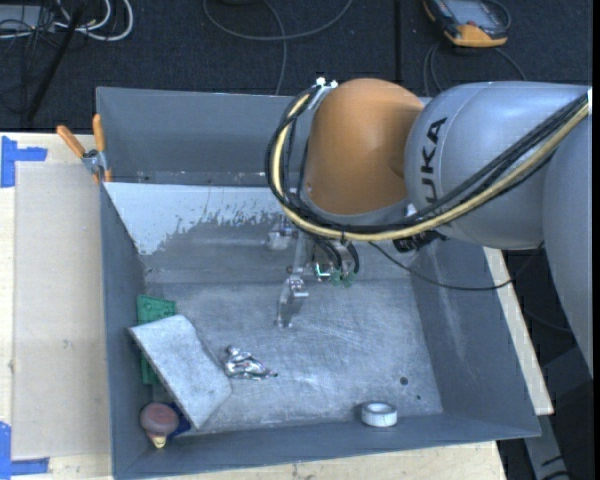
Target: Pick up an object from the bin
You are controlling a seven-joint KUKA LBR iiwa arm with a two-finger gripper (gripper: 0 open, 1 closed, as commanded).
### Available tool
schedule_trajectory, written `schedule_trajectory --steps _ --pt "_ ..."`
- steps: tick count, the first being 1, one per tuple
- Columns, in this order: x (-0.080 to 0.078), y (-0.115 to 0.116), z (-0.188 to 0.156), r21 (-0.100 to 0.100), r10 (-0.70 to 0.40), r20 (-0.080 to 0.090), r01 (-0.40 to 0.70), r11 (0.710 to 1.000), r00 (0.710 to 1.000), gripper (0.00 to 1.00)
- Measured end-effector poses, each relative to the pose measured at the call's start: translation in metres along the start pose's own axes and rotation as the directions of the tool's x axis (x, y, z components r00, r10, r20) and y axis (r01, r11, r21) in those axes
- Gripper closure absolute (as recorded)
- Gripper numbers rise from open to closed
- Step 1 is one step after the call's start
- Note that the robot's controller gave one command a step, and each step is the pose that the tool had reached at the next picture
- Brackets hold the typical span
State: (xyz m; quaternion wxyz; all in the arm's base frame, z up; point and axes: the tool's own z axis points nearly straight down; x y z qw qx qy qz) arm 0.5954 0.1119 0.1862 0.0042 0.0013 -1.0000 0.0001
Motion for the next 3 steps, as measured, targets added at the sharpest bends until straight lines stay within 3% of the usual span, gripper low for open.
schedule_trajectory --steps 1,2,3 --pt "0.079 0.021 0.114 0.000 -0.127 0.005 0.127 0.992 0.992 0.00" --pt "0.078 0.020 0.112 0.000 -0.123 0.005 0.123 0.992 0.992 1.00" --pt "0.057 0.011 -0.053 0.001 -0.149 0.018 0.149 0.989 0.989 1.00"
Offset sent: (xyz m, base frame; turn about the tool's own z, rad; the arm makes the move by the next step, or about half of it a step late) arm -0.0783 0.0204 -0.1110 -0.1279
